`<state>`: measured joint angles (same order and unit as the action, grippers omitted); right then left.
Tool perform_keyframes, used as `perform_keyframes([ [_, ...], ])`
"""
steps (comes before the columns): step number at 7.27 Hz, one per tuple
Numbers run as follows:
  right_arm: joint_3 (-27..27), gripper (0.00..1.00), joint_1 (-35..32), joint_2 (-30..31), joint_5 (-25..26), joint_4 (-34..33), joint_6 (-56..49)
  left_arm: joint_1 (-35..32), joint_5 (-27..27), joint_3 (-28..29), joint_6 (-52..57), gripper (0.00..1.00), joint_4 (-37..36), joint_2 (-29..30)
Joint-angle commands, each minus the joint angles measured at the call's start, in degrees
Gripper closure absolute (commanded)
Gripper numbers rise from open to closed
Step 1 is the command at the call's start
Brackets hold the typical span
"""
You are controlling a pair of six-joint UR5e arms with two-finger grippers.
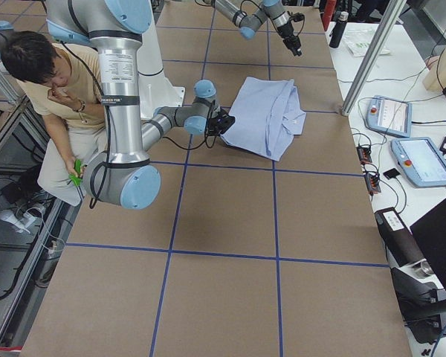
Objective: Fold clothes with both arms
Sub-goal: 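Drag the folded shirt toward the robot with the right gripper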
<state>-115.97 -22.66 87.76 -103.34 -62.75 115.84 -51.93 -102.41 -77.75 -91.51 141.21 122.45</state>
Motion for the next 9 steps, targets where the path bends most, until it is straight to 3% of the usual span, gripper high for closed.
perform_keyframes([
  [1,-4.95,1.00,8.47,3.82,-4.14,0.00,4.02,0.51,-1.81,-4.76,-0.24,0.46,-0.32,-0.54],
  [2,-8.88,1.00,11.73,7.04,-5.98,0.00,4.57,0.51,-5.40,-6.17,-3.29,0.46,-0.58,-0.55],
  [3,-10.92,0.93,13.85,8.81,-6.43,0.00,4.66,0.51,-6.04,-7.58,-4.54,0.46,-0.67,-0.63],
  [4,-11.73,0.02,14.48,8.92,-6.35,0.09,5.71,1.38,-6.40,-9.59,-4.90,0.46,-0.93,-2.90],
  [6,-15.85,0.00,7.24,8.92,-7.04,0.09,7.21,4.27,-6.58,-16.08,-5.42,0.45,-4.34,-8.42],
  [7,-15.17,0.00,2.84,7.79,-7.83,0.09,7.21,6.90,-6.40,-18.90,-9.26,0.44,-6.37,-10.63],
  [9,-2.67,0.00,-10.49,-3.33,-7.75,0.00,5.20,13.92,-4.83,-24.26,-17.69,0.43,-6.65,-16.34],
])
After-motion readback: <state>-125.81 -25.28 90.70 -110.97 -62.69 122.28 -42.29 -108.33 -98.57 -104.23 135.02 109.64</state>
